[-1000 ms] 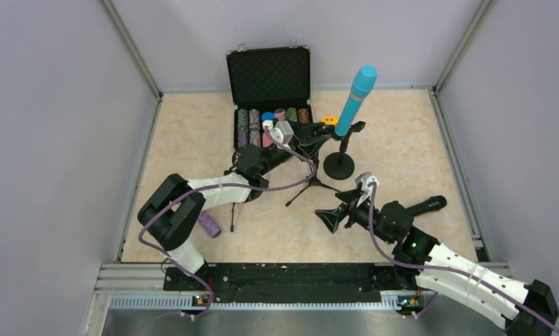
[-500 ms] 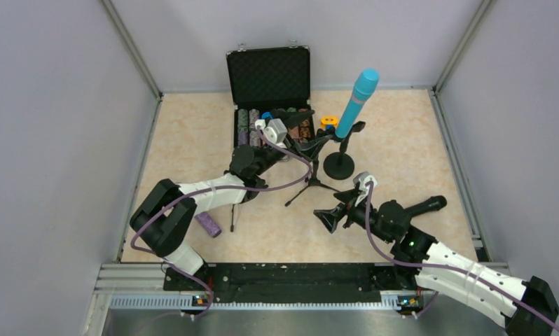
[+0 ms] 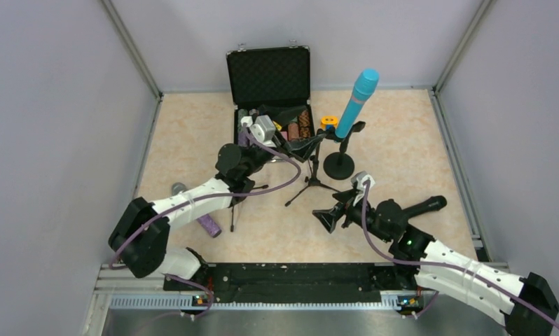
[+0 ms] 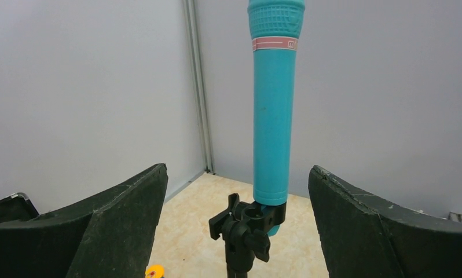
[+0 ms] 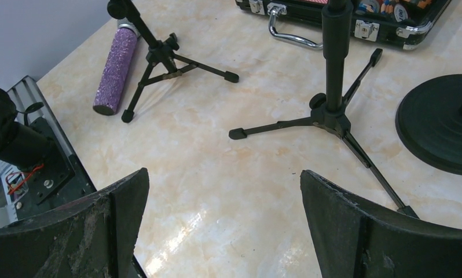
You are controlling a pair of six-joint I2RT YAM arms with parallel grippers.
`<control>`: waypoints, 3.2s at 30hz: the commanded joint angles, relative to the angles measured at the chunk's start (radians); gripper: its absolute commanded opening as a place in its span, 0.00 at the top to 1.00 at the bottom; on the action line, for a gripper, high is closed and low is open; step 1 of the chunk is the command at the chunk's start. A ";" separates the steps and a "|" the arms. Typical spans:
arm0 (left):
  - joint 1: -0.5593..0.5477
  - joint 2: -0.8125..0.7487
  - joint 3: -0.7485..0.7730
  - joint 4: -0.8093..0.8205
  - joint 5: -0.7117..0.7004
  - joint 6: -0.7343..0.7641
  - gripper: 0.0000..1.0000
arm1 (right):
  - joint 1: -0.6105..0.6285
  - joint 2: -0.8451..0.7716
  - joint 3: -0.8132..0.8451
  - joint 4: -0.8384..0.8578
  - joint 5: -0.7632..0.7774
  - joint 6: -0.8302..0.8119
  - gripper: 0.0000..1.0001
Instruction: Attach the microphones to the stand
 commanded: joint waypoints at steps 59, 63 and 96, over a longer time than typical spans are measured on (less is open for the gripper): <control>0.082 -0.255 0.126 -1.661 -0.711 0.104 0.35 | -0.009 0.312 0.130 0.108 -0.049 0.048 0.01; 0.082 -0.239 0.142 -1.638 -0.676 0.104 0.84 | -0.008 0.312 0.129 0.104 -0.046 0.046 0.01; -0.101 -0.001 0.438 -1.761 -1.094 -0.439 1.00 | -0.009 0.274 0.106 0.091 -0.045 0.057 0.01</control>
